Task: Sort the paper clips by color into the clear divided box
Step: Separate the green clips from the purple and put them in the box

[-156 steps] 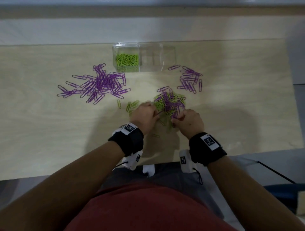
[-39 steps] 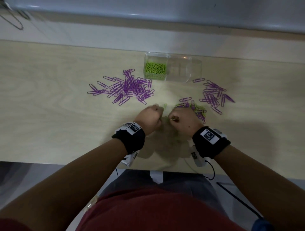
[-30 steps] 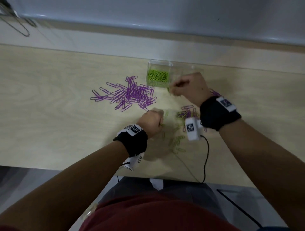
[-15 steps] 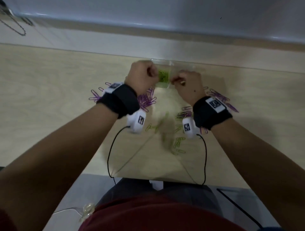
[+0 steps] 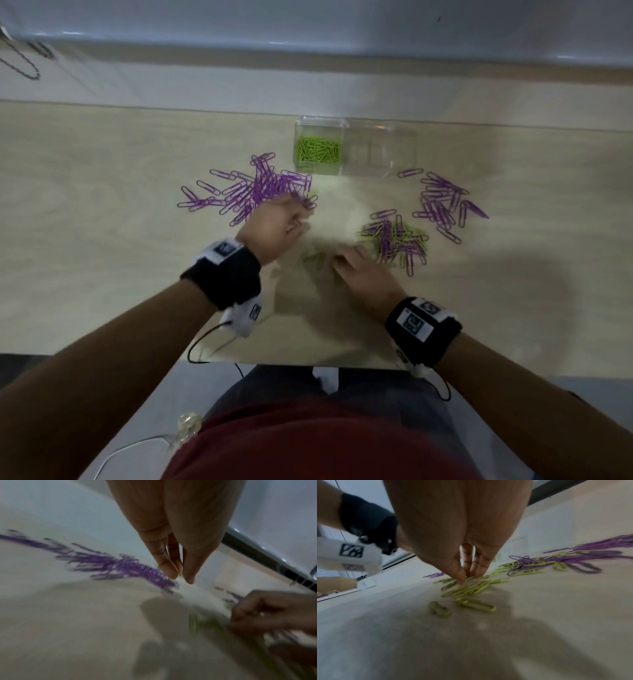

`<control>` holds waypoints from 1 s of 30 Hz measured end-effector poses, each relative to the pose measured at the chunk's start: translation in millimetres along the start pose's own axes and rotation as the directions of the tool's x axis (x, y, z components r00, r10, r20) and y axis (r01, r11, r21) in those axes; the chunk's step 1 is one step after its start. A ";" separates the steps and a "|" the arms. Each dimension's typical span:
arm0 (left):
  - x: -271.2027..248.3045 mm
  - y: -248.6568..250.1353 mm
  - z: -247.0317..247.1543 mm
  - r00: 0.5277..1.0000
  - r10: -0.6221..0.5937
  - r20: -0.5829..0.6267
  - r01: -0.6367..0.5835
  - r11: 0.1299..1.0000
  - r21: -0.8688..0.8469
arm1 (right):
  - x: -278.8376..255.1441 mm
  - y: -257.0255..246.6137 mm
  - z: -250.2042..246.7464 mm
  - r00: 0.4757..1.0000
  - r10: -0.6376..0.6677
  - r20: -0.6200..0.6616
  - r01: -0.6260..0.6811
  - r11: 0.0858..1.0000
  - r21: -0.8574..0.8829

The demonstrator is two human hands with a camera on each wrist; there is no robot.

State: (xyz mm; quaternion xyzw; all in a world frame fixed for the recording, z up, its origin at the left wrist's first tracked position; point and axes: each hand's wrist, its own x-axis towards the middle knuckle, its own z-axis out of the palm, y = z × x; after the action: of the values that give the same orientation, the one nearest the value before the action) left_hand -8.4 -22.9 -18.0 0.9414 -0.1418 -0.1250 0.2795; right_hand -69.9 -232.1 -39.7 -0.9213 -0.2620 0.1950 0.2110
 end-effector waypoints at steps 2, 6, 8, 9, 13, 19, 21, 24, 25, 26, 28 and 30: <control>-20.9 -12.1 13.5 0.998 -0.057 0.032 0.056 0.998 0.012 | -12.2 1.4 0.9 0.998 0.040 0.039 -0.043 0.994 0.097; -2.4 -7.1 20.8 0.986 -0.140 -0.088 0.137 0.990 -0.040 | -9.0 13.4 -8.9 0.998 0.061 -0.028 -0.056 0.985 0.161; 19.1 3.8 19.9 0.965 -0.195 -0.176 0.179 0.978 -0.104 | 1.6 18.9 -17.9 0.993 0.063 -0.100 -0.048 0.988 0.147; 28.9 9.5 19.4 0.955 -0.219 -0.199 0.200 0.973 -0.114 | 5.7 21.6 -20.7 0.992 0.073 -0.106 -0.060 0.990 0.129; 56.4 21.9 18.8 0.945 -0.285 -0.162 0.279 0.958 -0.062 | 14.3 12.0 -19.9 0.999 0.038 -0.022 -0.033 0.984 0.177; 68.1 22.0 18.6 0.919 -0.390 -0.056 0.394 0.915 0.084 | 17.3 -18.7 0.3 0.987 -0.096 0.132 0.121 0.974 -0.191; 69.1 17.3 19.1 0.918 -0.393 -0.049 0.395 0.917 0.049 | 10.0 -15.6 5.1 0.980 -0.124 0.153 0.155 0.965 -0.210; 70.3 5.2 20.9 0.903 -0.423 -0.076 0.406 0.898 -0.172 | -7.5 -2.0 7.8 0.981 -0.170 0.097 0.186 0.964 -0.189; 68.7 2.7 20.7 0.897 -0.435 -0.074 0.406 0.879 -0.249 | -15.1 1.2 6.3 0.980 -0.179 0.089 0.193 0.963 -0.188; 66.8 0.5 19.9 0.899 -0.429 -0.086 0.378 0.860 -0.344 | -23.3 6.5 5.6 0.978 -0.190 0.084 0.203 0.959 -0.196; 60.3 1.7 15.2 0.897 -0.428 -0.109 0.323 0.805 -0.498 | -40.8 18.8 4.1 0.984 -0.172 0.052 0.178 0.971 -0.157; 46.6 9.9 10.5 0.925 -0.357 -0.130 0.260 0.843 -0.471 | -58.4 33.0 3.0 0.998 -0.055 -0.020 0.053 0.997 -0.061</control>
State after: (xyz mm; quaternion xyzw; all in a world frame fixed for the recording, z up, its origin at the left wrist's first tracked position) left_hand 29.7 -51.7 -28.2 0.8704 0.0753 -0.0964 0.4769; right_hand -104.1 -289.8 -43.8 -0.9219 -0.2901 0.1711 0.1913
